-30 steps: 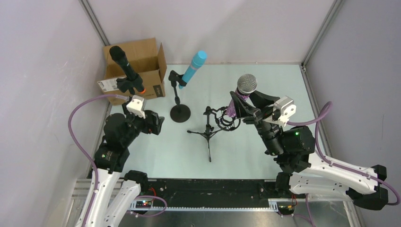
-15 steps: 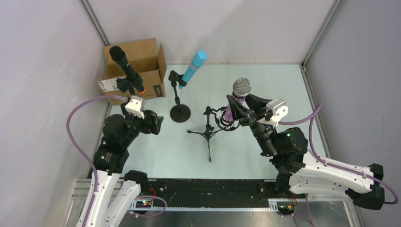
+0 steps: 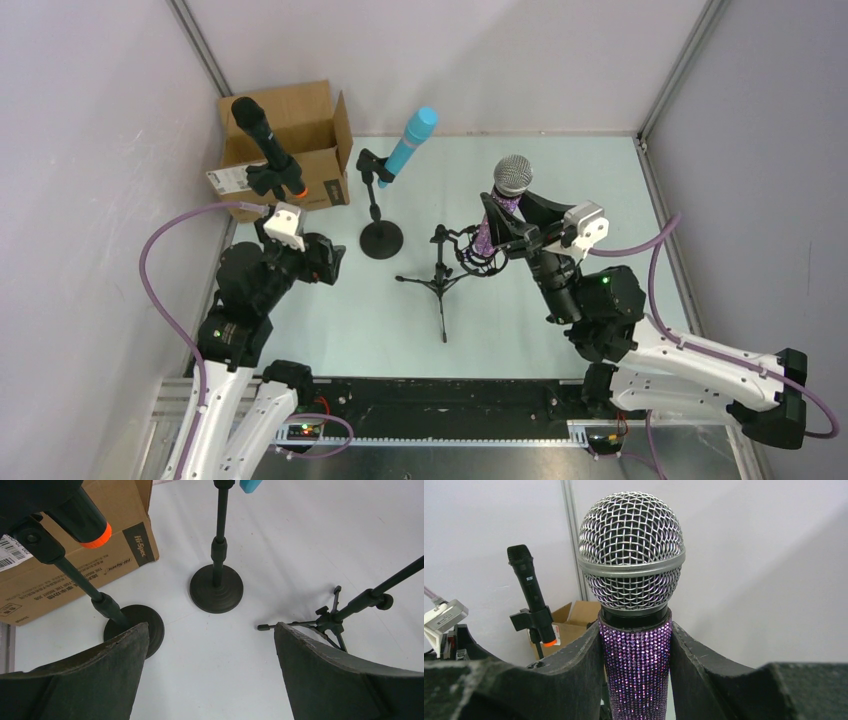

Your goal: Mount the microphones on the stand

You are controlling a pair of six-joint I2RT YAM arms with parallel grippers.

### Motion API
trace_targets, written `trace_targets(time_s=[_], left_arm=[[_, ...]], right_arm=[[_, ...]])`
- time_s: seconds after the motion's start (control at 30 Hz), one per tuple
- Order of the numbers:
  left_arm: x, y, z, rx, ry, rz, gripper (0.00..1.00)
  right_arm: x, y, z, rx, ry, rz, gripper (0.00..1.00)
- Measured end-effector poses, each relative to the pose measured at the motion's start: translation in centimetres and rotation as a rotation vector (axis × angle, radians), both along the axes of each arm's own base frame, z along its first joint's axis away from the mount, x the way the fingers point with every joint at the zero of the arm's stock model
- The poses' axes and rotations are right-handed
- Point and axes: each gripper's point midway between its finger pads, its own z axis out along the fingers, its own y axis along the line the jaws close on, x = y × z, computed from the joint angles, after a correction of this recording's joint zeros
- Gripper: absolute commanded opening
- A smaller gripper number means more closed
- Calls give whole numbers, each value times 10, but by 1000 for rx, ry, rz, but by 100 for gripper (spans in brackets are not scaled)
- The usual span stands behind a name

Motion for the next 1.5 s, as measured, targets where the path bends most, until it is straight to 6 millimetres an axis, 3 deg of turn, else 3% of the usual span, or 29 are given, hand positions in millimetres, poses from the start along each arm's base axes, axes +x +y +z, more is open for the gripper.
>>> trace_targets(time_s=[1.1,1.5], left_arm=[[-2,0,1,-2,-10,0,98],[-2,0,2,-3,-14,-1,98]], right_arm=[[31,22,-7,-102,-23,-5,0],[25,16,-13,-57,21,5,0]])
